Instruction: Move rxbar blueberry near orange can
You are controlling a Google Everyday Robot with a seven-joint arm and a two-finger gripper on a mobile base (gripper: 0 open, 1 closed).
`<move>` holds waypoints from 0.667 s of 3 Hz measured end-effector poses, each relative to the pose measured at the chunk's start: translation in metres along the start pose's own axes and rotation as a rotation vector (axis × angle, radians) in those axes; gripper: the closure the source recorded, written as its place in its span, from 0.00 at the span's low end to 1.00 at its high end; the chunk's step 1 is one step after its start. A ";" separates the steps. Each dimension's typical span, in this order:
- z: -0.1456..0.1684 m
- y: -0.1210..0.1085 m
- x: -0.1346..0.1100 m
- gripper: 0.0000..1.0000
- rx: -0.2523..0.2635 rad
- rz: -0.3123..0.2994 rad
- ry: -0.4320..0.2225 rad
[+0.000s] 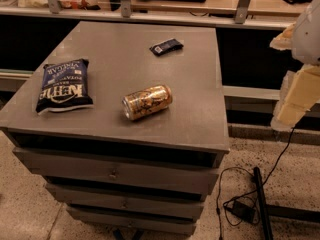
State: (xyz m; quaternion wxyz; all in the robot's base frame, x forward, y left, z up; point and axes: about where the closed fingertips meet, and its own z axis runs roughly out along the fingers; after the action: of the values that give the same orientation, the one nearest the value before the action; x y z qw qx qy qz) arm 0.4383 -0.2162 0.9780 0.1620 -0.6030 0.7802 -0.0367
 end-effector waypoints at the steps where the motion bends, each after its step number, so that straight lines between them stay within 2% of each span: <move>1: 0.000 0.000 0.000 0.00 0.000 0.000 -0.001; 2: 0.013 -0.014 -0.012 0.00 0.009 0.094 -0.123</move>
Offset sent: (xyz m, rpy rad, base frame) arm 0.0854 0.0289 -0.0147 0.5748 -0.0987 -0.2411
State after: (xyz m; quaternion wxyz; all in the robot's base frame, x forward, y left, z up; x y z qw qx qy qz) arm 0.4579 -0.2065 0.9722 0.2139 -0.5663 0.7960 0.0048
